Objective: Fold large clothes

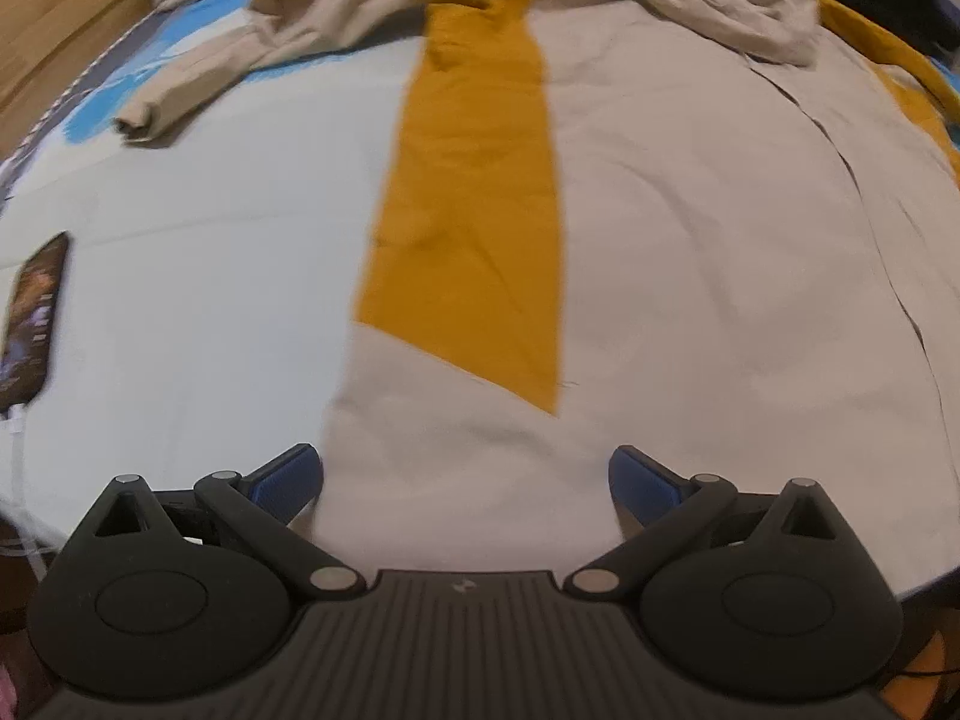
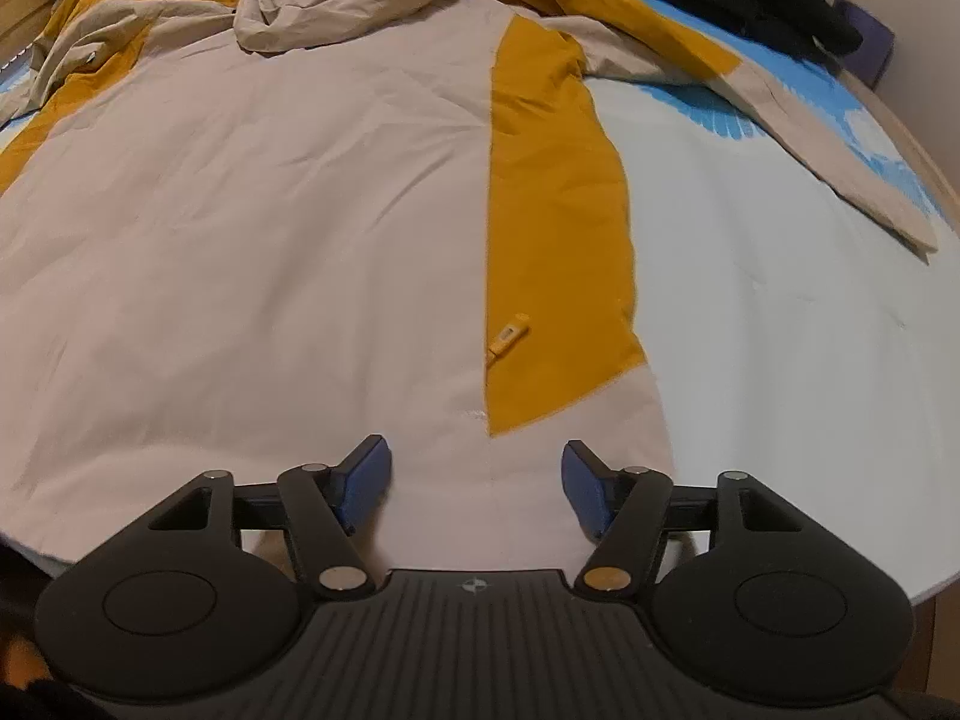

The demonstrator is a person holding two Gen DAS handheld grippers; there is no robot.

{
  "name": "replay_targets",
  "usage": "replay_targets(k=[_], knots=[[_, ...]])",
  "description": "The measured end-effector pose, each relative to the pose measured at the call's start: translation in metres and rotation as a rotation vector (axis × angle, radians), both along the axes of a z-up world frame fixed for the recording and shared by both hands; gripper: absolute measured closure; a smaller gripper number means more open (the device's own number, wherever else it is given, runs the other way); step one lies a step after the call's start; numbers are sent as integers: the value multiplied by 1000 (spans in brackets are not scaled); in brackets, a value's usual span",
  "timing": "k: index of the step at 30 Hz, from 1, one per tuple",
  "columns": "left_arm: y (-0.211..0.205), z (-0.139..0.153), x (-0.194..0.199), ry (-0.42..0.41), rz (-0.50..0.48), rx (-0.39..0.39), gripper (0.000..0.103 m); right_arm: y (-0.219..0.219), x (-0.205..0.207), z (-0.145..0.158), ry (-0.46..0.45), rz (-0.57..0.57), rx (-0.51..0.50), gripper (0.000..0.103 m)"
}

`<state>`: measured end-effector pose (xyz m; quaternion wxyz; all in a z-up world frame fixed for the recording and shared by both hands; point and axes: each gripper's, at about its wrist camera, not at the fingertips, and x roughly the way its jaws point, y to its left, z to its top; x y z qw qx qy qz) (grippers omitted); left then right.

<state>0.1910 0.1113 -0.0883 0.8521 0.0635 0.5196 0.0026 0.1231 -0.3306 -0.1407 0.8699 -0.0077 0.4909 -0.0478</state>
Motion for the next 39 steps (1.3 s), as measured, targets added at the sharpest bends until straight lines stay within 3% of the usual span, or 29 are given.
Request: replay_targets(k=[2, 5, 9, 12, 14, 16, 17, 22, 27, 28, 29, 30, 32, 34, 35, 36, 38, 39], knots=[[12, 37, -3, -90, 23, -53, 1, -5, 0, 19, 15, -42, 38, 37], [31, 111, 1, -253, 60, -84, 0, -11, 1, 84, -71, -32, 151, 36], [61, 206, 37, -448, 209, -116, 0, -2, 33, 202, -286, 37, 217, 24], [79, 239, 87, -542, 344, -157, 0, 12, 81, 268, -452, 88, 280, 11], [85, 232, 130, -528, 389, -177, 0, 21, 127, 277, -509, 106, 278, 9], [91, 206, 165, -492, 463, -188, 0, 28, 173, 258, -495, 103, 300, 8], [95, 188, 177, -477, 505, -192, 0, 32, 197, 240, -456, 89, 315, 8], [128, 101, 211, -319, 611, -231, 0, 39, 320, 103, -88, 24, 359, 9], [145, 48, 245, -242, 669, -219, 0, 52, 393, 19, 112, -74, 392, 12], [148, 41, 253, -240, 688, -223, 0, 59, 405, 11, 158, -51, 354, 38], [150, 34, 258, -243, 704, -221, 0, 68, 415, 7, 171, -6, 302, 87], [151, 30, 262, -244, 710, -216, 0, 80, 428, 11, 164, 65, 221, 99], [153, 21, 268, -253, 717, -214, 0, 98, 454, 38, 133, 165, 129, 99], [157, 13, 273, -249, 727, -215, 0, 106, 496, 98, -40, 174, 101, 98], [159, 9, 275, -239, 723, -218, 0, 101, 517, 132, -178, 108, 119, 94], [161, 6, 275, -227, 722, -220, 0, 90, 535, 174, -386, -17, 145, 84], [168, 0, 274, -216, 730, -236, 0, 78, 540, 218, -653, -192, 134, 0], [172, -3, 273, -212, 742, -259, 0, 76, 535, 229, -731, -199, 105, 4]])
